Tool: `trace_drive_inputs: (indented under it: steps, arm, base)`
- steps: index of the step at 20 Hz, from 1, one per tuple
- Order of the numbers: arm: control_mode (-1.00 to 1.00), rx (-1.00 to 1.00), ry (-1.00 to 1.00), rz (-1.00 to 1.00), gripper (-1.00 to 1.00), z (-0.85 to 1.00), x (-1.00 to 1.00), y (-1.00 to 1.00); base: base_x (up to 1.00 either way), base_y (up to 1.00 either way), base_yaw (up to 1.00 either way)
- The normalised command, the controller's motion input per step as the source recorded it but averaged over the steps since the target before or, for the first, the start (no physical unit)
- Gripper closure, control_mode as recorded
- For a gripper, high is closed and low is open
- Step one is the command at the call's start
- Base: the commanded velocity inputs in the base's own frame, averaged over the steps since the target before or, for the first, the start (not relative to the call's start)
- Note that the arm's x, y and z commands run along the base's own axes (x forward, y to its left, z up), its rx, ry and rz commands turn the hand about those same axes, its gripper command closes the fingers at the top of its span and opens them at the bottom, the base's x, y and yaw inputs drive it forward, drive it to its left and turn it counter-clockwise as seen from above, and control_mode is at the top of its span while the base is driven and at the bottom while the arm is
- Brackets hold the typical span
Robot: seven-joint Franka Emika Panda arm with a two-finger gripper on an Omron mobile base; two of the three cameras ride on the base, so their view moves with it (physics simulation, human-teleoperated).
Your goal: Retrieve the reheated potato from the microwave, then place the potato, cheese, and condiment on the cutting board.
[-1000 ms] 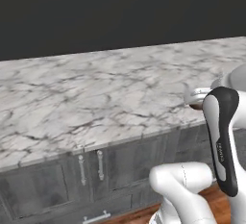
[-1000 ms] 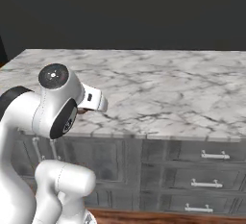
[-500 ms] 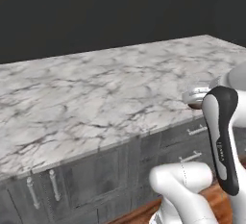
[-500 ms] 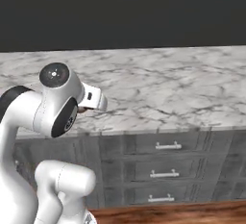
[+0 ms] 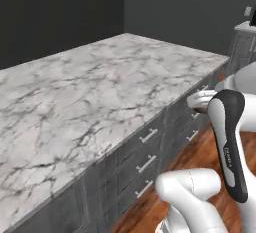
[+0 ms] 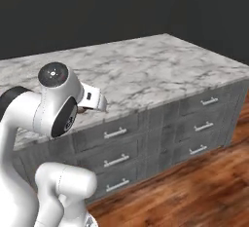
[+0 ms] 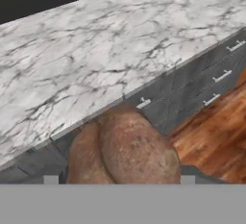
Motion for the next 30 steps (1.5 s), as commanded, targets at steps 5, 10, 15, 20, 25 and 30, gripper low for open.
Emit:
trace_drive_inputs:
  steps: [5, 10, 15, 20, 25, 30]
  arm:
    - [1.00, 0.00, 0.00, 0.00, 1.00, 0.00, 0.00, 0.00]
    - [1.00, 0.00, 0.00, 0.00, 1.00, 0.00, 0.00, 0.00]
    - [1.00, 0.00, 0.00, 0.00, 1.00, 0.00, 0.00, 0.00]
    - [1.00, 0.00, 0.00, 0.00, 1.00, 0.00, 0.00, 0.00]
    - [1.00, 0.00, 0.00, 0.00, 1.00, 0.00, 0.00, 0.00]
    - [1.00, 0.00, 0.00, 0.00, 1.00, 0.00, 0.00, 0.00]
  base:
    - [0.00, -0.22, -0.79]
    - [0.01, -0.22, -0.77]
    - [0.08, -0.22, -0.71]
    - [0.27, -0.20, -0.56]
    - [0.61, -0.13, -0.29]
    - [0.72, -0.12, -0.17]
